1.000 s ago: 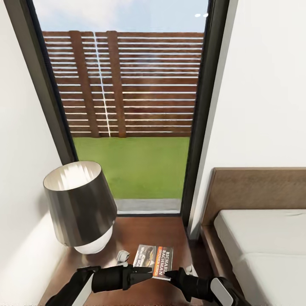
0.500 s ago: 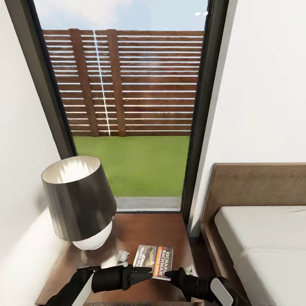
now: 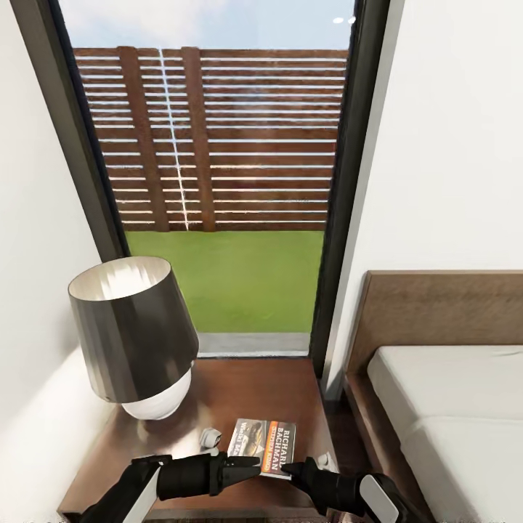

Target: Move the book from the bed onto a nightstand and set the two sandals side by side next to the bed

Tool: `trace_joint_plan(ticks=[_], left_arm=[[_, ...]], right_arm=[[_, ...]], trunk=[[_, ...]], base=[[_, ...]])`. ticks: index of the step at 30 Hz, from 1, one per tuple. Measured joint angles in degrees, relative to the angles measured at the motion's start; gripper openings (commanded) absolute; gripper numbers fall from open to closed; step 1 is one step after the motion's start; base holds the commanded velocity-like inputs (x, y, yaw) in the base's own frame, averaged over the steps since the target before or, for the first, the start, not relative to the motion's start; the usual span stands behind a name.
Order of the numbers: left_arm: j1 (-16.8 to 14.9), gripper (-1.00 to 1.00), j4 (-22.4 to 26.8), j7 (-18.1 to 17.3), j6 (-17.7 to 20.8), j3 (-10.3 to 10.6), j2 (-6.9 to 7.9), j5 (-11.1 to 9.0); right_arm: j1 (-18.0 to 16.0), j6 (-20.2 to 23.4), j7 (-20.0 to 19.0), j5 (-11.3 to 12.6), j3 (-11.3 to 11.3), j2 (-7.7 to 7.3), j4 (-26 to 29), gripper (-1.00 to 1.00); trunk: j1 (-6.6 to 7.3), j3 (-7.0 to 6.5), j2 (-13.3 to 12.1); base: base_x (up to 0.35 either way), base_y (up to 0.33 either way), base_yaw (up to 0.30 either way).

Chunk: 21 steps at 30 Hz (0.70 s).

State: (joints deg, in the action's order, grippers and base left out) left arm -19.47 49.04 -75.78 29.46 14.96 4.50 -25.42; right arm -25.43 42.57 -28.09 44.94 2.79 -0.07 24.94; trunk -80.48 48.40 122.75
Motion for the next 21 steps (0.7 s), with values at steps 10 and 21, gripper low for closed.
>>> trace_joint_plan(ticks=[10,21], left_arm=[[0.0,1.00,0.0,0.0,0.0,0.0,0.00,0.0],[0.0,1.00,0.0,0.0,0.0,0.0,0.00,0.0]], right_arm=[[0.0,0.0,0.0,0.1,0.0,0.00,0.0,-1.00],[0.0,0.0,0.0,0.1,0.0,0.00,0.0,-1.00]], trunk=[[-1.10,0.90,2.0],[-1.08,0.90,2.0]], base=[[0.000,0.000,0.000],[0.088,0.000,0.000]])
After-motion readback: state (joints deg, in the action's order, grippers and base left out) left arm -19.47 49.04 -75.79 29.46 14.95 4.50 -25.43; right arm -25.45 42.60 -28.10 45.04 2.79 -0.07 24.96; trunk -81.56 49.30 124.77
